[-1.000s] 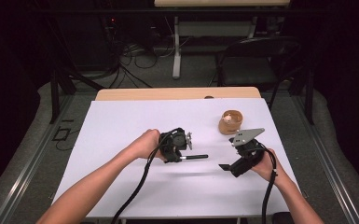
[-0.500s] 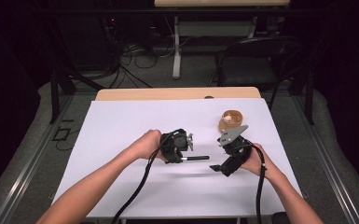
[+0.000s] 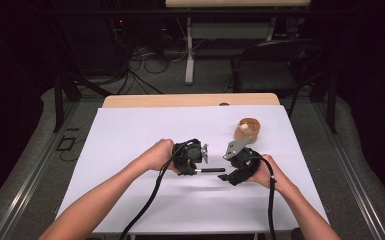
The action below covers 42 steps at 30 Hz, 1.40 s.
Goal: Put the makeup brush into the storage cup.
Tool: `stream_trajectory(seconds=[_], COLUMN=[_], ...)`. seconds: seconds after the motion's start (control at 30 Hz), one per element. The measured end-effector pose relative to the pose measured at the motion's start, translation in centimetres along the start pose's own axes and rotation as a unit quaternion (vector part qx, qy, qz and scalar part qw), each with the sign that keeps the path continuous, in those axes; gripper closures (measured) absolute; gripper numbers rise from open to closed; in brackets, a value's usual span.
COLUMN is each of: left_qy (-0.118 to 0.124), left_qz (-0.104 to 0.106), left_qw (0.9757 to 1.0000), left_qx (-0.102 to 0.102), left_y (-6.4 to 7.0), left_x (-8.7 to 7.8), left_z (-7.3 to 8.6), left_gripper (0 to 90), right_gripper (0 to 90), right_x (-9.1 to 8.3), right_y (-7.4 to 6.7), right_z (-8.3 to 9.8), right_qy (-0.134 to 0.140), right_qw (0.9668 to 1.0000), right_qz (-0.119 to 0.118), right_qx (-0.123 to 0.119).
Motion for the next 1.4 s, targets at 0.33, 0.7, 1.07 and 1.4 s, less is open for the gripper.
stream_trajectory(seconds=[0.33,0.7,1.07,1.4], left_qy=[-0.001,-0.011,-0.017,0.012], left_qz=[-0.004,-0.013,-0.02,-0.007], left_qw=[1.0,0.9995,0.9984,0.9977], left_qx=[0.009,0.025,0.05,0.066], left_y=[0.0,0.0,-0.1,-0.3], left_x=[0.0,0.1,0.4,0.4], left_z=[-0.1,-0.2,-0.4,-0.2], left_gripper=[77.3,77.3,77.2,56.9], right_gripper=[61.3,72.5,75.4,79.3], right_x=[0.7,1.2,1.6,1.3], right_y=[-0.7,-0.9,-0.9,-1.6], right_z=[-0.1,0.0,0.2,0.4], right_qy=[-0.01,-0.02,-0.016,-0.004], right_qw=[0.9997,0.9993,0.9988,0.9976], right_qz=[-0.015,-0.022,-0.034,-0.05], right_qx=[-0.015,-0.023,-0.032,-0.049])
Point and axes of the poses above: each handheld gripper's, and its own axes: x roughly forward along the jaws, z roughly out of its underside, y roughly to its right, the point moved 6 cm from there along x, roughly forward along the jaws, and after that the axes turned 12 degrees about x, right-handed, at the moved point
